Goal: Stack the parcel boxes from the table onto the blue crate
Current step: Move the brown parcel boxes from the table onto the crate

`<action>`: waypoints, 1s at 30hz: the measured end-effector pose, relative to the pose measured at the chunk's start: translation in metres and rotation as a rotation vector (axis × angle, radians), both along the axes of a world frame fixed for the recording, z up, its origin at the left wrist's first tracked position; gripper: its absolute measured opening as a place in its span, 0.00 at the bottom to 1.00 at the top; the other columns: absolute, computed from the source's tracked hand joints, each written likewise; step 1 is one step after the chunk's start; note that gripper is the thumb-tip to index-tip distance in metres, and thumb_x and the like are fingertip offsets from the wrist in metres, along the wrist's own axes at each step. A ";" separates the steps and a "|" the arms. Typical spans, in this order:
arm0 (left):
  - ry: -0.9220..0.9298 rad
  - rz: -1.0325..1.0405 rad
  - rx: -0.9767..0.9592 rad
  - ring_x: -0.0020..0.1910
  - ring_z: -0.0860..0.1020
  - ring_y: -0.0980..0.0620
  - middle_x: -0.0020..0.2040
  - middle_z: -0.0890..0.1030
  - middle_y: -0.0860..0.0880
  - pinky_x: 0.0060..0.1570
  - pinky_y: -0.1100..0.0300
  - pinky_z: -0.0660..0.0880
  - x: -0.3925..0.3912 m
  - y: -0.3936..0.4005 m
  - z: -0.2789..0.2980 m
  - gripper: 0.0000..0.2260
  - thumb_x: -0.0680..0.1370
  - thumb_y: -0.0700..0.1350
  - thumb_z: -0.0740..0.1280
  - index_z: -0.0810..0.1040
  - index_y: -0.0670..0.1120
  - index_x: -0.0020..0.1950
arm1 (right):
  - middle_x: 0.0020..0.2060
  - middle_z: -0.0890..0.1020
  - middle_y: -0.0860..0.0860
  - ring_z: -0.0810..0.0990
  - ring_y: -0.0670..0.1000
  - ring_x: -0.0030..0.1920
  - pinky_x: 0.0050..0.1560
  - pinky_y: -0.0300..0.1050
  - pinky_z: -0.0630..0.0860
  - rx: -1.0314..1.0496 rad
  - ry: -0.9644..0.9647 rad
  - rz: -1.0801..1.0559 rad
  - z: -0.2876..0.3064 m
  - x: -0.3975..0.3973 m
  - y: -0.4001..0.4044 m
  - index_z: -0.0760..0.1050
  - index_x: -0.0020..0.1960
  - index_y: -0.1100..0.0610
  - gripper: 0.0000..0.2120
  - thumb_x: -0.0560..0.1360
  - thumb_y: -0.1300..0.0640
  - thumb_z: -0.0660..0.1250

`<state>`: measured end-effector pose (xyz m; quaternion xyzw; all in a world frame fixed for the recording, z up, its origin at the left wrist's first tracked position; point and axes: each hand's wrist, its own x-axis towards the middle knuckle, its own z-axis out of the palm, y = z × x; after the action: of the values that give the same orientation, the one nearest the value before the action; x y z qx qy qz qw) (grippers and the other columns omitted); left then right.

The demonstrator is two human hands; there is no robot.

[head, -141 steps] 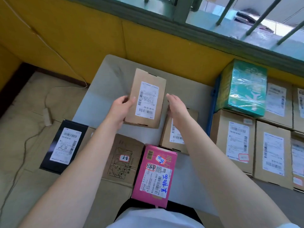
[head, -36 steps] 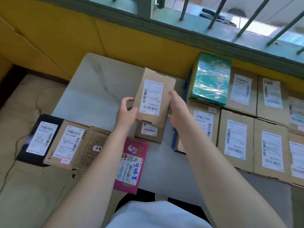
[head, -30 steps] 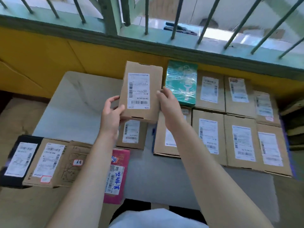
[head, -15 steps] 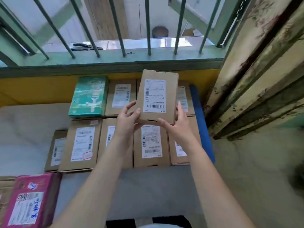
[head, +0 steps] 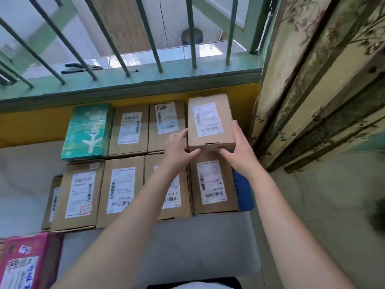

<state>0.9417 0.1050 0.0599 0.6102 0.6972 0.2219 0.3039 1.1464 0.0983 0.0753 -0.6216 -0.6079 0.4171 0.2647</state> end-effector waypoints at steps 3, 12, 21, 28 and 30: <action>0.302 -0.011 -0.081 0.68 0.63 0.45 0.67 0.67 0.48 0.68 0.49 0.66 -0.009 0.006 -0.015 0.34 0.70 0.59 0.73 0.65 0.55 0.73 | 0.80 0.51 0.51 0.50 0.50 0.79 0.76 0.43 0.51 -0.102 -0.072 0.031 -0.019 0.000 0.023 0.44 0.81 0.56 0.45 0.76 0.58 0.71; 0.421 -0.058 -0.092 0.73 0.57 0.45 0.72 0.62 0.47 0.73 0.46 0.56 -0.017 0.004 -0.026 0.35 0.71 0.59 0.71 0.63 0.53 0.75 | 0.77 0.61 0.54 0.61 0.55 0.76 0.72 0.49 0.62 -0.112 -0.176 -0.058 -0.051 -0.027 0.038 0.45 0.81 0.56 0.45 0.75 0.56 0.71; -0.001 0.096 0.049 0.69 0.66 0.58 0.70 0.68 0.53 0.69 0.58 0.64 -0.068 -0.043 0.028 0.27 0.77 0.53 0.68 0.65 0.51 0.75 | 0.80 0.47 0.56 0.45 0.58 0.79 0.77 0.57 0.53 0.022 -0.233 -0.238 -0.014 -0.082 0.003 0.44 0.81 0.58 0.42 0.78 0.45 0.65; -0.169 0.528 0.175 0.60 0.74 0.57 0.62 0.74 0.53 0.63 0.58 0.73 -0.206 -0.147 0.067 0.22 0.77 0.48 0.66 0.70 0.52 0.71 | 0.78 0.61 0.50 0.59 0.48 0.77 0.73 0.44 0.57 0.107 0.182 -0.050 0.050 -0.253 -0.058 0.55 0.80 0.54 0.29 0.81 0.49 0.58; -0.178 0.657 0.198 0.58 0.76 0.55 0.60 0.76 0.51 0.62 0.53 0.75 -0.253 -0.173 0.066 0.21 0.74 0.51 0.66 0.73 0.52 0.68 | 0.76 0.64 0.49 0.62 0.47 0.74 0.72 0.44 0.61 0.059 0.260 0.055 0.058 -0.305 -0.075 0.56 0.79 0.52 0.29 0.81 0.46 0.57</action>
<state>0.6883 -0.0676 0.1255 0.3584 0.8020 0.4266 0.2152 0.8413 0.0228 0.1329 -0.5374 -0.5971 0.4833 0.3480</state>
